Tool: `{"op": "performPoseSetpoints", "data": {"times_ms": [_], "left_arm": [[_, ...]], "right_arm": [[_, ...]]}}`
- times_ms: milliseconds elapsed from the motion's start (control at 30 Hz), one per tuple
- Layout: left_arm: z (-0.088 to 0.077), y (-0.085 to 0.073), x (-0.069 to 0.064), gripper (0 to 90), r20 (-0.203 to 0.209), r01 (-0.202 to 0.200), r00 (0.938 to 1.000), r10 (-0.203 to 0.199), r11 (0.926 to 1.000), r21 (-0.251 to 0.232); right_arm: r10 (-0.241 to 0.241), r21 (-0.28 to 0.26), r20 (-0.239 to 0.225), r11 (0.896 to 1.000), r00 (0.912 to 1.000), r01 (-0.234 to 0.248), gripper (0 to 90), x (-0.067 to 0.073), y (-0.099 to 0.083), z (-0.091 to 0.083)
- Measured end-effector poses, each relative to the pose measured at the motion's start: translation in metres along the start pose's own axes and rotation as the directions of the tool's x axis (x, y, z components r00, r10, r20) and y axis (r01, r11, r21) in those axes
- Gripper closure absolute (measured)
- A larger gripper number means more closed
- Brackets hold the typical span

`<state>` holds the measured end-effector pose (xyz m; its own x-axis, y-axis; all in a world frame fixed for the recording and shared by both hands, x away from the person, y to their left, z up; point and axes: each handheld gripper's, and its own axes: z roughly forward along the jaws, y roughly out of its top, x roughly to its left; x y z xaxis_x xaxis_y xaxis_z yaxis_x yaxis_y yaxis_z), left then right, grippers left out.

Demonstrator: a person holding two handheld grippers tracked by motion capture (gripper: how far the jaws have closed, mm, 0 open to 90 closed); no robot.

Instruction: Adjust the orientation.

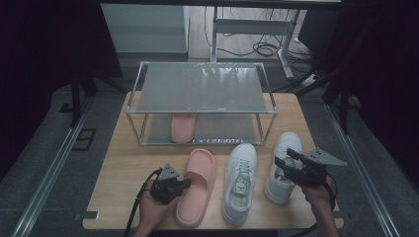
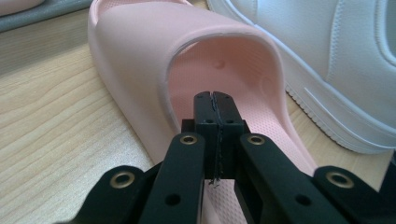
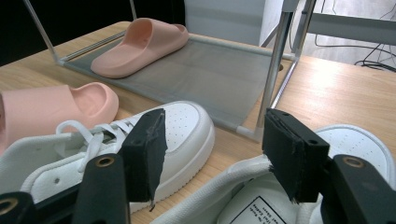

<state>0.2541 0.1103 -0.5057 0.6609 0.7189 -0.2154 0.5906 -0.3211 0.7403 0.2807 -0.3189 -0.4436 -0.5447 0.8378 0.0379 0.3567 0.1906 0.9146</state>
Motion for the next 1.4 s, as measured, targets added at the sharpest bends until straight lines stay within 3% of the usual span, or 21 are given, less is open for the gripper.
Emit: {"op": "performPoseSetpoints", "data": {"times_ms": [200,500,800,1100,1267,1400], "left_arm": [[0.008,-0.001,0.002,90.0,-0.012,-0.002,0.9999,0.002,0.9998,0.02],[0.007,-0.001,0.008,90.0,-0.033,0.012,0.9994,-0.011,0.9999,0.008],[0.006,-0.002,0.022,90.0,-0.057,0.036,0.9978,-0.036,0.9993,0.012],[0.007,0.0,0.033,90.0,-0.05,0.062,0.9968,-0.062,0.998,0.006],[0.008,0.001,0.035,90.0,-0.055,0.07,0.9961,-0.069,0.9976,0.004],[0.005,0.002,0.032,90.0,-0.065,0.053,0.9965,-0.052,0.9986,0.004]], "right_arm": [[-0.003,0.006,-0.003,1.0,1.0,0.003,40.9,0.002,-0.001,0.002],[-0.005,0.012,-0.003,1.0,1.0,0.005,40.8,0.002,-0.001,0.004],[-0.007,0.017,-0.005,1.0,1.0,0.007,40.8,0.002,-0.002,0.005],[-0.004,0.023,-0.008,1.0,1.0,0.005,40.7,0.003,-0.002,0.006],[-0.008,0.026,-0.012,1.0,0.9999,0.009,40.7,0.004,-0.002,0.007],[-0.013,0.03,-0.016,0.999,0.9998,0.013,40.6,0.005,-0.002,0.008]]}}
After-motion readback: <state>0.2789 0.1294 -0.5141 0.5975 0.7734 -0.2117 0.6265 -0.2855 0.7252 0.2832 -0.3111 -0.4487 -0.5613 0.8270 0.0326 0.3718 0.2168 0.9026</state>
